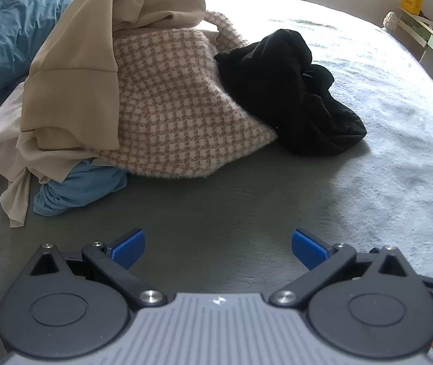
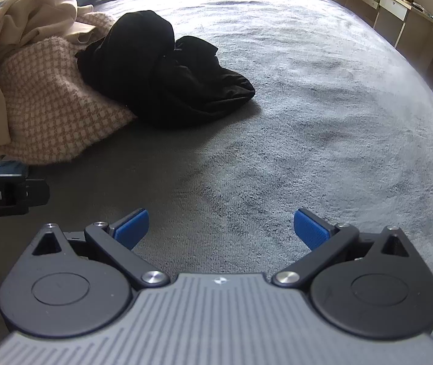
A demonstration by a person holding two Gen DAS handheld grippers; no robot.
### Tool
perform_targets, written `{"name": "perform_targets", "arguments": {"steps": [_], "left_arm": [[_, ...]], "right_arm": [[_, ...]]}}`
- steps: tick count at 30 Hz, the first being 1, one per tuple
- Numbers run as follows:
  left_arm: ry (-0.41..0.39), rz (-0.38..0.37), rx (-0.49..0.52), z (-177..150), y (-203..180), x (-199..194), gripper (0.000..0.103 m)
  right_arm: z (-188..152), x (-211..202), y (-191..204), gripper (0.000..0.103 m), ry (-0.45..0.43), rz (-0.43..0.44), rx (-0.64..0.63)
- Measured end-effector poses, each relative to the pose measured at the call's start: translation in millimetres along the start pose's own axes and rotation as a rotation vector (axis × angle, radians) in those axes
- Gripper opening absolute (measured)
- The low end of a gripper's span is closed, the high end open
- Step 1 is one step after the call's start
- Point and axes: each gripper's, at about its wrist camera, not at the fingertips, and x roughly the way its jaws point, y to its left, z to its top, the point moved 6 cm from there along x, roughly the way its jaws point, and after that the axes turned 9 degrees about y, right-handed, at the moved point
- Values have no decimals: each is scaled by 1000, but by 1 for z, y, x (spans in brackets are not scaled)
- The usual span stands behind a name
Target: Fold clothes
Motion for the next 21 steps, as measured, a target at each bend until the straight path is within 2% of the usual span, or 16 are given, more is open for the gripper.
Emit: {"name": "perform_targets", "arguments": {"steps": [3,8,21], "left_arm": [[-13,8,4,-3,5,0,103],[25,13,4,-7,9,4,103],[34,26,1,-18,9,13,103]], "right_arm": [[0,1,-1,102,3,0,4],[-1,3,-3,102,10,-1,12],[-3,6,-11,102,32,-3,28]]}}
